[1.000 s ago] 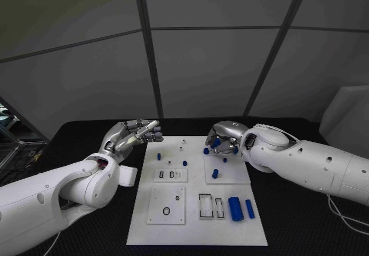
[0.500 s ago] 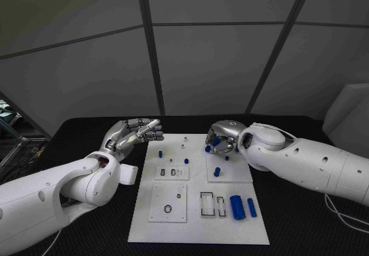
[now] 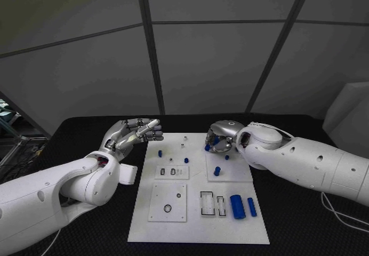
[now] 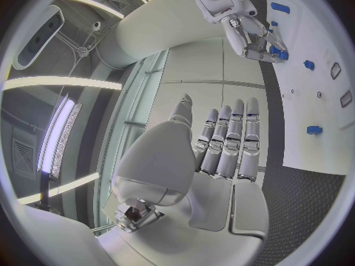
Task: Assemble the parts on the task board
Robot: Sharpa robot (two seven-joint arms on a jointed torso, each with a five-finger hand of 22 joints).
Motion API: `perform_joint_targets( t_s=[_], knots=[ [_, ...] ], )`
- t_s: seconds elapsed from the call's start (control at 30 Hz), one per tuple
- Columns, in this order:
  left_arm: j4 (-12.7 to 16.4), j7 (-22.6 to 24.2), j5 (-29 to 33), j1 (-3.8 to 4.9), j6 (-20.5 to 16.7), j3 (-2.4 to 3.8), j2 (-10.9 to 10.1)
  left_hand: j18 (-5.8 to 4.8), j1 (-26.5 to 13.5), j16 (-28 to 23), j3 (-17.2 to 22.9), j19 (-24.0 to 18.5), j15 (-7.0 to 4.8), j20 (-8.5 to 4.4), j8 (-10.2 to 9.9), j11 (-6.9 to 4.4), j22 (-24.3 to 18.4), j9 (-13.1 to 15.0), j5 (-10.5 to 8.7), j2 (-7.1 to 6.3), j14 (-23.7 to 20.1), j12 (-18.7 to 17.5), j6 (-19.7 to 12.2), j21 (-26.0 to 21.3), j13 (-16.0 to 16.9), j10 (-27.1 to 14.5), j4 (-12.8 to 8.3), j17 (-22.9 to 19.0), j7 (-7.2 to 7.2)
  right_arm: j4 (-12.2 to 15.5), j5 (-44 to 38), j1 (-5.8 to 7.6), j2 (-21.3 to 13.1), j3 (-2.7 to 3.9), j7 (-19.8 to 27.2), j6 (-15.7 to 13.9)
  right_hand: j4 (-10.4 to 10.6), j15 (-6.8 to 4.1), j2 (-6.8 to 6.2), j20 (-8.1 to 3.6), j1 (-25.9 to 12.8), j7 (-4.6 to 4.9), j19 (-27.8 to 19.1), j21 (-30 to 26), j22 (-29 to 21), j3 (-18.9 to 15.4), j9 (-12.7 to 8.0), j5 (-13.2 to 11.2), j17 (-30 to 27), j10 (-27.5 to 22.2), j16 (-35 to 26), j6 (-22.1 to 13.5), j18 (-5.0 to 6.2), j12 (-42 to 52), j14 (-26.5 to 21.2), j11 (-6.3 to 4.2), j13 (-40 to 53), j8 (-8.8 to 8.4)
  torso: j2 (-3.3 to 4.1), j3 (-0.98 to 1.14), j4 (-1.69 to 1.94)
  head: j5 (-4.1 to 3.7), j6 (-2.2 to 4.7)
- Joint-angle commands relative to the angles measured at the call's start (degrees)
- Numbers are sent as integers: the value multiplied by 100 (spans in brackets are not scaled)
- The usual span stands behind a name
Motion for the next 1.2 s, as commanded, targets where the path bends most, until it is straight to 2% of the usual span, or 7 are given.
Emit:
perform_joint_targets(
  t_s=[0.03,0.5,0.73,1.2],
  knots=[
    [21,-9,-37,10,71,8,-9,-31,19,-28,-34,44,20,-6,-15,16,-7,-5,-19,-19,-12,-26,-2,12,-7,10,12,0,21,-23,45,15,31,3,16,130,25,-2,86,-9,8,24,63,45,68,24,9,37,70,57,73,26,-62,-15,79,6,-3,-11,9,0,0,5,-20],
    [-9,-51,-37,14,55,9,-21,-33,27,-54,-48,39,26,-2,-31,22,-17,-9,-26,-21,-21,-49,-7,4,-7,3,-8,1,31,-74,69,15,78,2,21,162,69,-8,114,-16,-25,26,98,97,158,66,18,33,187,121,220,97,-77,-11,65,-2,-5,-6,11,-1,1,9,-71],
    [-20,-70,-37,16,51,9,-25,-33,53,-74,-51,37,29,1,-45,27,-25,-12,-36,-12,-21,-69,-11,-1,-6,-1,-38,4,39,-69,126,15,73,2,37,125,117,10,-61,-5,-159,66,75,99,144,-28,-12,19,185,79,276,-31,-73,-21,24,25,-12,-47,13,-4,4,9,-61],
    [-43,-101,-36,18,52,9,-33,-33,79,-91,-55,36,31,3,-59,31,-32,-14,-53,-6,-18,-87,-14,-5,-5,-4,-70,7,46,-57,235,15,73,3,74,29,204,22,-199,10,-253,87,49,97,126,-163,-22,8,170,73,323,-132,-67,-18,-13,38,0,-45,23,-1,6,17,-76]
  ],
)
